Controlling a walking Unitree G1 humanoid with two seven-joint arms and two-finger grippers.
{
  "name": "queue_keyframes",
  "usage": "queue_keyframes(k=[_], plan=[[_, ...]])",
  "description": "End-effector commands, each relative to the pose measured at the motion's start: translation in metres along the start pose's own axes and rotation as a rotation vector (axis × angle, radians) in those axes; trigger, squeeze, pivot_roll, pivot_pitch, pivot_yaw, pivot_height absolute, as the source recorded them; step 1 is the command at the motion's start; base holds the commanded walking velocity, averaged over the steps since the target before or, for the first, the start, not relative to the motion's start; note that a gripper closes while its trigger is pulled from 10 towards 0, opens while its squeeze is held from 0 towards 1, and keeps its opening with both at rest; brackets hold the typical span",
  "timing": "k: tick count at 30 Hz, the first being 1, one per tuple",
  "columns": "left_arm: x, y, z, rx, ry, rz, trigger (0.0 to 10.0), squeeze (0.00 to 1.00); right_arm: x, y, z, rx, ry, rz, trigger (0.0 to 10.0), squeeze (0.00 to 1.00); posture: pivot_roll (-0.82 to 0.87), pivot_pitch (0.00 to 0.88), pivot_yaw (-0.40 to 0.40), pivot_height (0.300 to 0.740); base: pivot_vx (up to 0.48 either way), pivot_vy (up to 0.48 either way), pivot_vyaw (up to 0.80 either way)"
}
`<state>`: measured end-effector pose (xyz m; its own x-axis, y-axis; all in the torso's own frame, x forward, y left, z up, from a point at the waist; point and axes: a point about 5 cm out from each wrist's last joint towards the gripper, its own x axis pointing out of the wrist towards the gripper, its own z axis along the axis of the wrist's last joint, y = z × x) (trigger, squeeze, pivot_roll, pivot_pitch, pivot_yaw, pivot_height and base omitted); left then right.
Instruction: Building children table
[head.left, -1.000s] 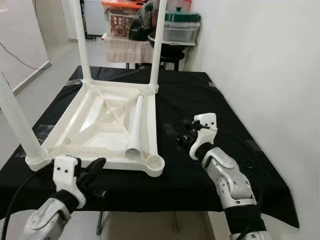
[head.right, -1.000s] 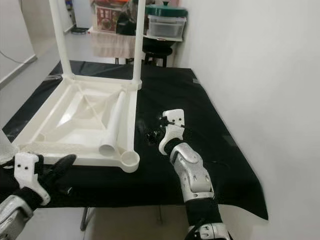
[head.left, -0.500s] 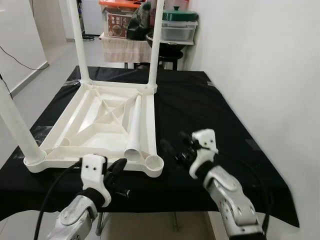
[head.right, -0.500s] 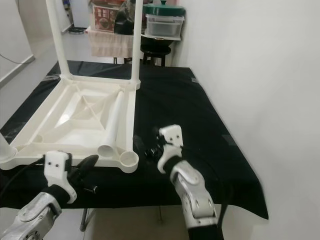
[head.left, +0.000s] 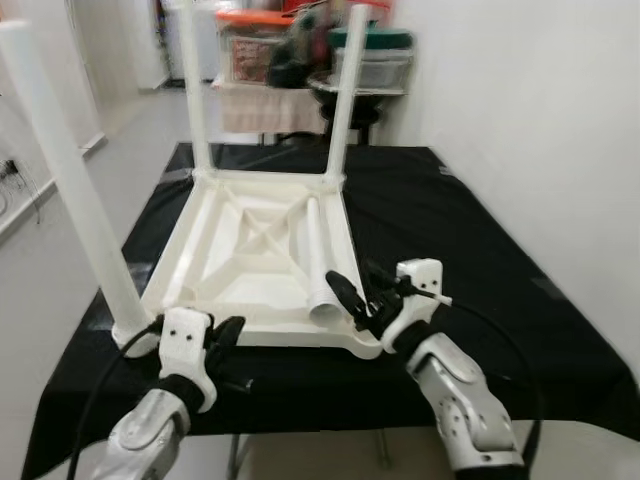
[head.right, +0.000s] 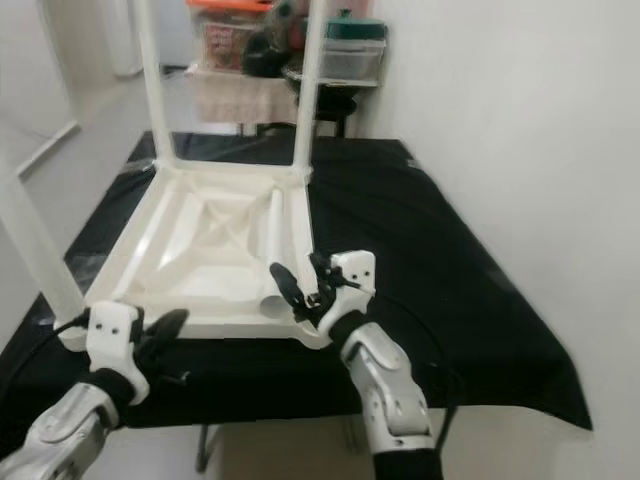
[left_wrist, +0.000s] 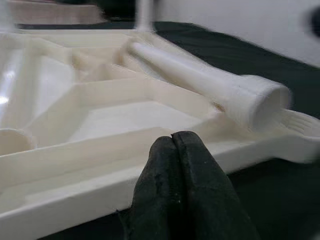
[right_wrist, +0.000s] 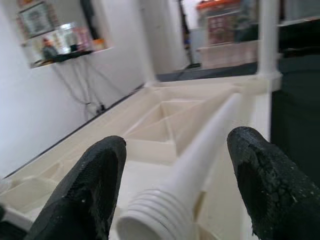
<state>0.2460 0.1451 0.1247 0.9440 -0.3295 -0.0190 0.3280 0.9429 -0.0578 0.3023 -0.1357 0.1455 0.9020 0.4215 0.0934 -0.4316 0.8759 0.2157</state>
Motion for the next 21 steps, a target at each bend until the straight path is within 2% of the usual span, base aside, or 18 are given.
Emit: queue_keyframes(k=[1, 11, 21], plan=[[0.0010, -0.0006, -0.0030, 0.015, 0.015, -0.011, 10.0, 0.00, 0.0017, 0.0015, -0.0010, 0.009, 0.000, 0.004, 10.0, 0.00, -0.02, 0.000, -0.062, 0.740, 0.000, 0.000, 0.00], [0.0029, -0.0036, -0.0037, 0.026, 0.017, -0.061, 10.0, 0.00, 0.0029, 0.0005, -0.0001, 0.042, -0.015, -0.002, 10.0, 0.00, -0.02, 0.000, -0.054, 0.740, 0.000, 0.000, 0.00], [0.0002, -0.0078, -0.0046, 0.028, 0.019, -0.100, 10.0, 0.00, 0.0033, 0.0076, -0.0002, 0.001, -0.003, 0.059, 10.0, 0.00, -0.02, 0.000, -0.053, 0.740, 0.000, 0.000, 0.00]])
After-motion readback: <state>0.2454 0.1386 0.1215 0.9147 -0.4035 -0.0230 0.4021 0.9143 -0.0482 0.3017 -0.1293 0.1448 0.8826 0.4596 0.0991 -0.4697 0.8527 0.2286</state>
